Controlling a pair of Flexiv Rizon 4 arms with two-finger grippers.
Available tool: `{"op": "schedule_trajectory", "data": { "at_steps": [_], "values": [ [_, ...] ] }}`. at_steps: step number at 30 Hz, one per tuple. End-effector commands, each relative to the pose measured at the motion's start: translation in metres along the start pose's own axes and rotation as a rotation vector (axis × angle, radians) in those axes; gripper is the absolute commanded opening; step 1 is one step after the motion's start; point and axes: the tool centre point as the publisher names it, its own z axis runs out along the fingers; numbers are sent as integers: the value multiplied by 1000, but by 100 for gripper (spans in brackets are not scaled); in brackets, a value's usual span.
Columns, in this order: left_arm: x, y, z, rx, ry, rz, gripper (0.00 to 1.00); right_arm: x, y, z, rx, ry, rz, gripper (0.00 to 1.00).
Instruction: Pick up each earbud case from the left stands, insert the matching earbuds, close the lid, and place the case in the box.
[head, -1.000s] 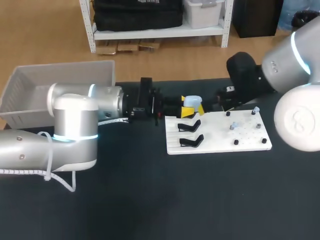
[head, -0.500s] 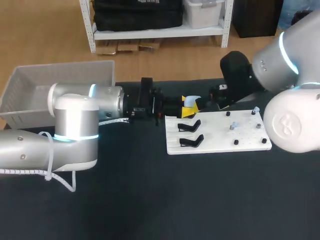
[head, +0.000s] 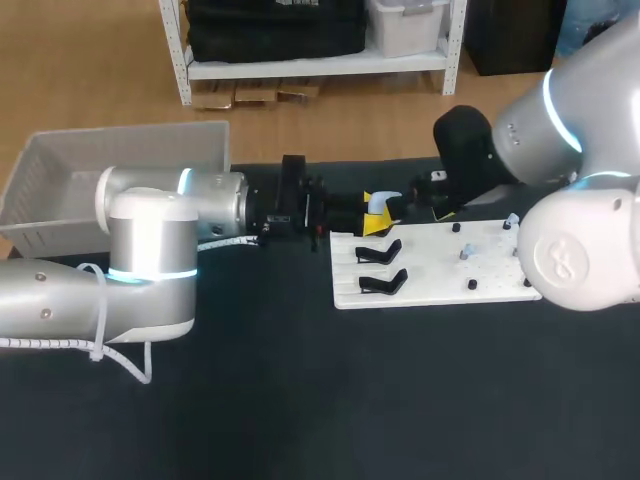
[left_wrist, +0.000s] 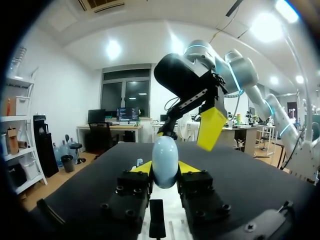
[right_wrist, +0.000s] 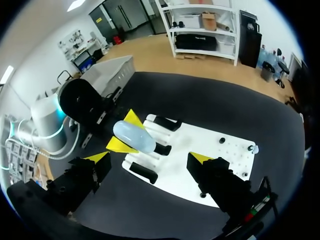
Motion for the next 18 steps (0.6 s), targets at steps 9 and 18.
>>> {"op": "schedule_trajectory", "data": {
  "at_steps": [9, 18],
  "values": [
    [1, 0, 0, -2, -4, 3, 0, -3, -5, 7, 19, -2, 20, 100],
    [1, 0, 0, -2, -4, 3, 0, -7, -10, 9, 24, -1, 32, 100]
  ]
}}
